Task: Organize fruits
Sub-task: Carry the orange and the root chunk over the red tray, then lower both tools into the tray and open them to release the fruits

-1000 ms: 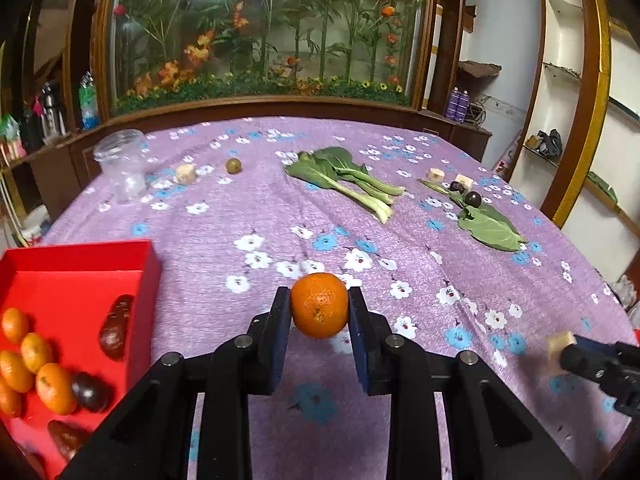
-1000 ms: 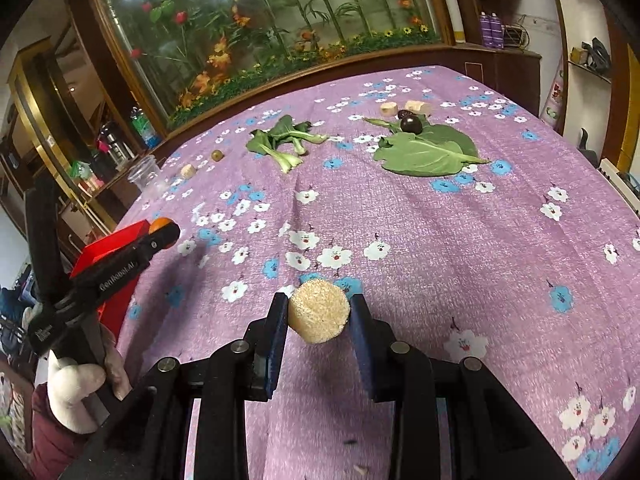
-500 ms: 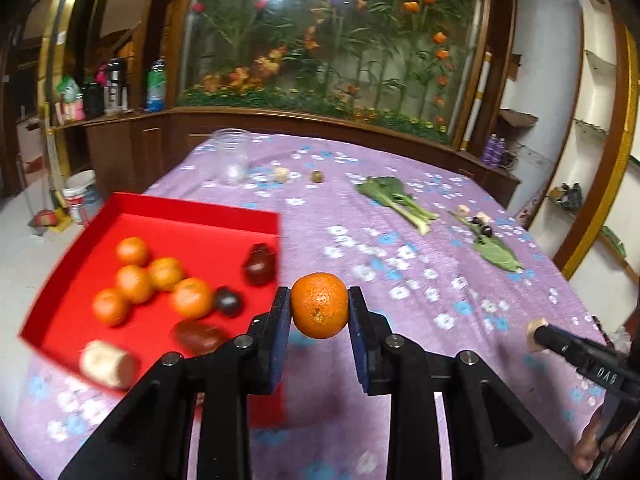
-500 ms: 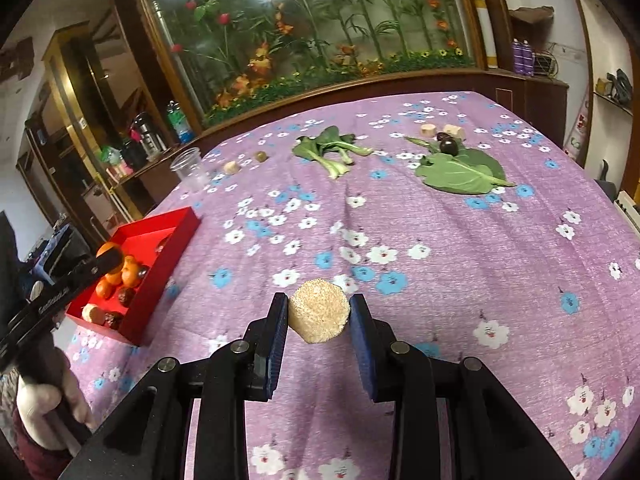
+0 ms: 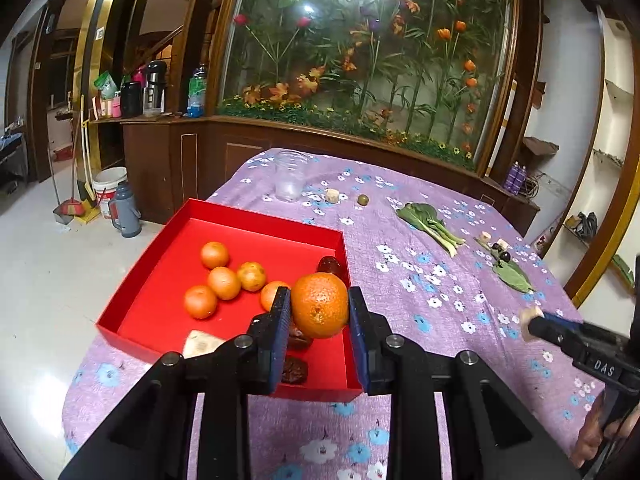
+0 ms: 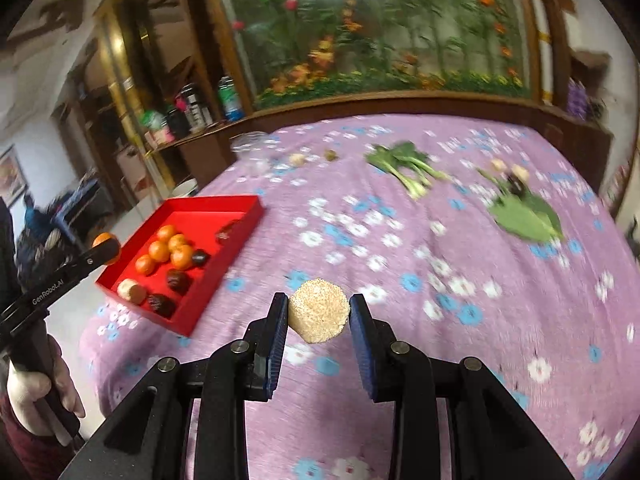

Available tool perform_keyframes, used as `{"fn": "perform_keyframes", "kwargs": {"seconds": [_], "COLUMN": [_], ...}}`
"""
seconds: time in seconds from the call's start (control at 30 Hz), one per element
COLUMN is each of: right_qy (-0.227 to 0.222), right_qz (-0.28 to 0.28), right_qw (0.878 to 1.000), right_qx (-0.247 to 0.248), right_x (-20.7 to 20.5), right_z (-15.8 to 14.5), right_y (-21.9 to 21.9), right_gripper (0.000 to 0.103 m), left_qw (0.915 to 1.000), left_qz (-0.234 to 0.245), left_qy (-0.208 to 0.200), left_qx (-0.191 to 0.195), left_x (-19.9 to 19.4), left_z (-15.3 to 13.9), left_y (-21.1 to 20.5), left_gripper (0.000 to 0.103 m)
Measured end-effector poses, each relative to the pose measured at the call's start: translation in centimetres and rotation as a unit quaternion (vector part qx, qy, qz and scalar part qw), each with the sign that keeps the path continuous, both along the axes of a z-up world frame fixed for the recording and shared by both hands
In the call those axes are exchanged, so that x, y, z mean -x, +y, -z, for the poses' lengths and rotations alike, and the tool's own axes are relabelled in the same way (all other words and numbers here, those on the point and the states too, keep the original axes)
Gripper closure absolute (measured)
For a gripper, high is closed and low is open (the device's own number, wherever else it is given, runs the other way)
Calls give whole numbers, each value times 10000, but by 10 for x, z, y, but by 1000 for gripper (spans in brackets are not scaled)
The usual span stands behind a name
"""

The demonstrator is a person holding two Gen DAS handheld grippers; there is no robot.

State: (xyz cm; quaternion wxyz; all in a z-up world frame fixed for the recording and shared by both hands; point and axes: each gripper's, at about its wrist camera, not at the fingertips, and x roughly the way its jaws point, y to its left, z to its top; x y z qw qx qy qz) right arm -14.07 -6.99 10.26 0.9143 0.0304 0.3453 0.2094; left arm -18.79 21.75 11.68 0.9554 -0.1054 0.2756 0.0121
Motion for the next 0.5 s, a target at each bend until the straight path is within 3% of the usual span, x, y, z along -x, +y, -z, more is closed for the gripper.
{"fn": "perform_keyframes", "kwargs": {"seconds": [0.2, 0.37, 0.5], "right_qy": [-166, -416, -280], "right_qz": [-890, -1644, -2175], "right_qw": [9958, 9837, 9726], "right_qx": [166, 591, 770], "right_x": [-4, -5, -10], "right_z": [-45, -99, -133], "right_y": [36, 71, 102], "right_gripper": [69, 69, 69], "left_qw": [9998, 9991, 9985], "left_qz": [-159, -416, -523], "left_qy": [54, -19, -3], "left_qx": [83, 60, 139], "left_x": [17, 32, 37], "left_z": [-16, -41, -56], "left_y": [7, 14, 20], "left_gripper": [76, 76, 76]}}
